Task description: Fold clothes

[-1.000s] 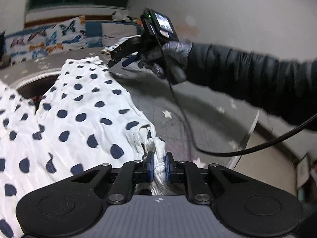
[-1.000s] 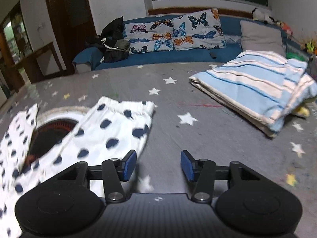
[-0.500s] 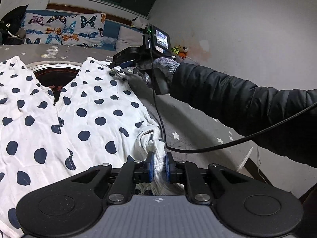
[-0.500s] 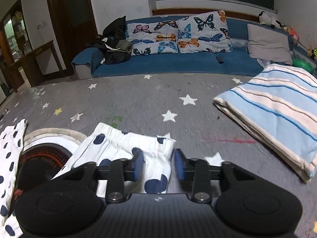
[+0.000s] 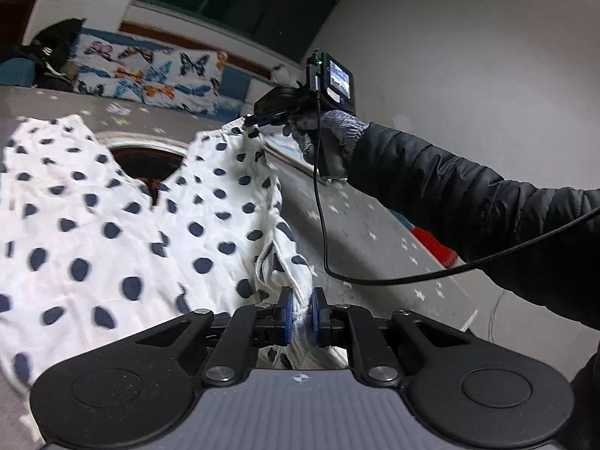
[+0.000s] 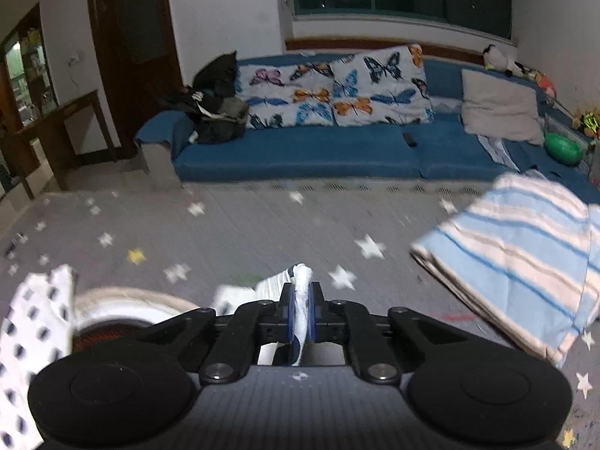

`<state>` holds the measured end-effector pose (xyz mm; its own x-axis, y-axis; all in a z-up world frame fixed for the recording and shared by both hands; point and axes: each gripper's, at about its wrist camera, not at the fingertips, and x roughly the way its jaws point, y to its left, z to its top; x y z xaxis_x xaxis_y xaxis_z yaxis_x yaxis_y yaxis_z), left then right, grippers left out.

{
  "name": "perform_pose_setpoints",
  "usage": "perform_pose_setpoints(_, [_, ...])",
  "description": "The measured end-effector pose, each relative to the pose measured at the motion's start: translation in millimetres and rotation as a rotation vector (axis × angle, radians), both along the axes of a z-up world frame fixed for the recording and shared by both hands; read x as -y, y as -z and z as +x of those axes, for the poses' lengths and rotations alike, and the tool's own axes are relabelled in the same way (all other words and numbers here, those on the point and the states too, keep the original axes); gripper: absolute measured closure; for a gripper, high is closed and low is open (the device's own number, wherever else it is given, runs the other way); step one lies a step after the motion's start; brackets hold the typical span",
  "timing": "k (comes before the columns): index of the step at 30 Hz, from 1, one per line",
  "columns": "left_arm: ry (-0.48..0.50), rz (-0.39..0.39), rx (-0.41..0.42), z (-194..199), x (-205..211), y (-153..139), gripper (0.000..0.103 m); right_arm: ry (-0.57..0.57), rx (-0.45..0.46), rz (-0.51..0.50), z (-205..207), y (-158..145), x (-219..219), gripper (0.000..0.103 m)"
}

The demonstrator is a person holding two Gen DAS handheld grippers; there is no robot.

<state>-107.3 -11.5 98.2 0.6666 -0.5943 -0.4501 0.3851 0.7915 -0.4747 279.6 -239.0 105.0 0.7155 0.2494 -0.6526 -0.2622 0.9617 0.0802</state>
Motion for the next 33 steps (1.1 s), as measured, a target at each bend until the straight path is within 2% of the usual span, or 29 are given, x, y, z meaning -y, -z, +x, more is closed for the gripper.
perform_pose_setpoints(4, [-0.058, -0.028, 0.02, -20, -21, -6, 0.092, -0.027, 0.029, 0.005, -1, -23, -34, 0.097])
perform_pose_setpoints(11, [-0.163, -0.07, 0.034, -56, -56, -8, 0.092, -0.113, 0.058, 0.032, -6, -39, -117, 0.097])
perform_pose_setpoints(17, [-0.252, -0.104, 0.021, -72, -82, -5, 0.092, -0.188, 0.045, 0.001, -4, -27, -194, 0.097])
perform_pose_setpoints(23, [-0.302, -0.129, -0.017, -83, -102, 3, 0.092, -0.26, 0.027, -0.038, -7, -7, -261, 0.097])
perform_pose_setpoints(29, [-0.32, -0.147, -0.025, -89, -110, 6, 0.092, -0.331, 0.029, -0.079, -24, 9, -310, 0.097])
perform_pose_setpoints(33, [-0.322, -0.154, -0.016, -94, -110, 5, 0.092, -0.356, 0.036, -0.102, -36, 15, -328, 0.097])
